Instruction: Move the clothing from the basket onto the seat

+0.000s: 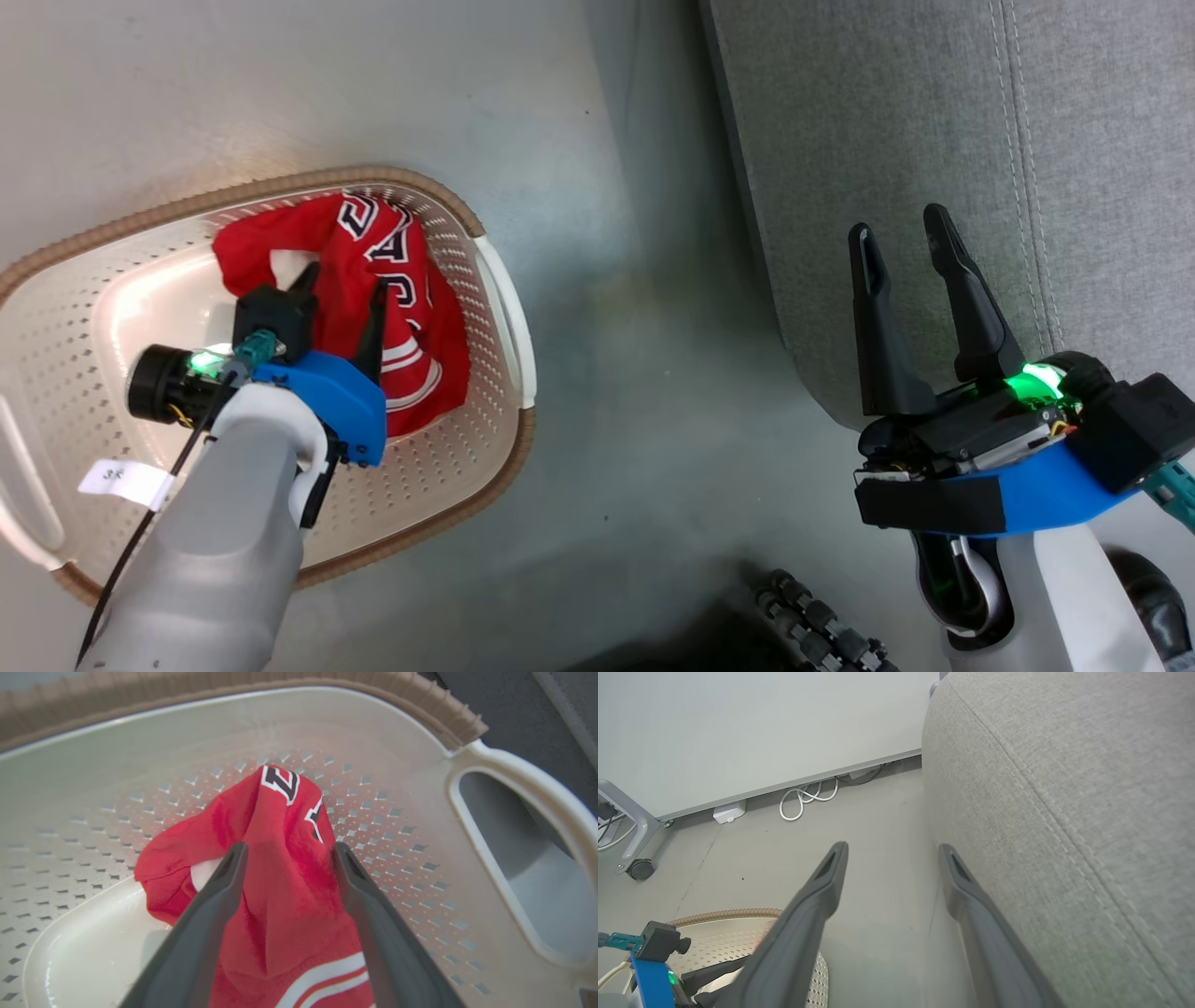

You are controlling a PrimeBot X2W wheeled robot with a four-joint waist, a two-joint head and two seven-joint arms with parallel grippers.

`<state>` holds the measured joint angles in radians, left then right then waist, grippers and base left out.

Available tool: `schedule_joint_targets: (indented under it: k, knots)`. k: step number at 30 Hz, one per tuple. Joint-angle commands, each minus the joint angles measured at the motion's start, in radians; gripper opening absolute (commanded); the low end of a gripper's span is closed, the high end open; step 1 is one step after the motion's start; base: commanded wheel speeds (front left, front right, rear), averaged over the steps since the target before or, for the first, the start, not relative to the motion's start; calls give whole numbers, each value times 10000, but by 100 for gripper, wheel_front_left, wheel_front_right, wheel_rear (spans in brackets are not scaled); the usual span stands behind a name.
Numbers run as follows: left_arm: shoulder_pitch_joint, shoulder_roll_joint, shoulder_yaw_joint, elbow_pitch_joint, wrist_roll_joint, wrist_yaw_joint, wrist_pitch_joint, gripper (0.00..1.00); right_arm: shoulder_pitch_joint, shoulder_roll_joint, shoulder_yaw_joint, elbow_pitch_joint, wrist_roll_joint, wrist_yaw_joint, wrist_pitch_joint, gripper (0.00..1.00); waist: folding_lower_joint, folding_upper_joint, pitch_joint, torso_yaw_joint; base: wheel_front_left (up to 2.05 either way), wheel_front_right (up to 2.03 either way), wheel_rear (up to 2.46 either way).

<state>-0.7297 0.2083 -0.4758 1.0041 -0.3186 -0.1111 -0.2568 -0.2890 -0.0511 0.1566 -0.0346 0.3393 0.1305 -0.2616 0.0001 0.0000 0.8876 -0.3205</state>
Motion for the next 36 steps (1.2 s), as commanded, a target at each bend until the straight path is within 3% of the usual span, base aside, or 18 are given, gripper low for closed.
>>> schedule_joint_targets:
  k: [1,14,20,22,23,36]
  knots:
    - [-260,45,11,85,-37,72,-17,100,-211,13,43,-100,64,5,-47,100,-1,0,166,-148,0,0,0]
    - [-836,-21,130,1149,-307,510,516,100,-135,13,252,-388,374,5,-45,100,-1,0,583,-509,0,0,0]
    - [-1014,-81,94,1495,-422,517,683,100,-130,13,246,-367,393,5,-45,100,-1,0,590,-526,0,0,0]
    - [-1020,-114,58,1580,-424,494,698,15,-150,13,230,-350,376,5,-45,100,-1,0,572,-513,0,0,0]
    - [-1044,-123,34,1617,-425,476,692,0,-160,13,220,-342,362,5,-45,100,-1,0,563,-503,0,0,0]
    - [-1195,-260,-199,1957,-566,171,514,0,-188,13,164,-280,231,5,-46,100,-1,0,320,-319,0,0,0]
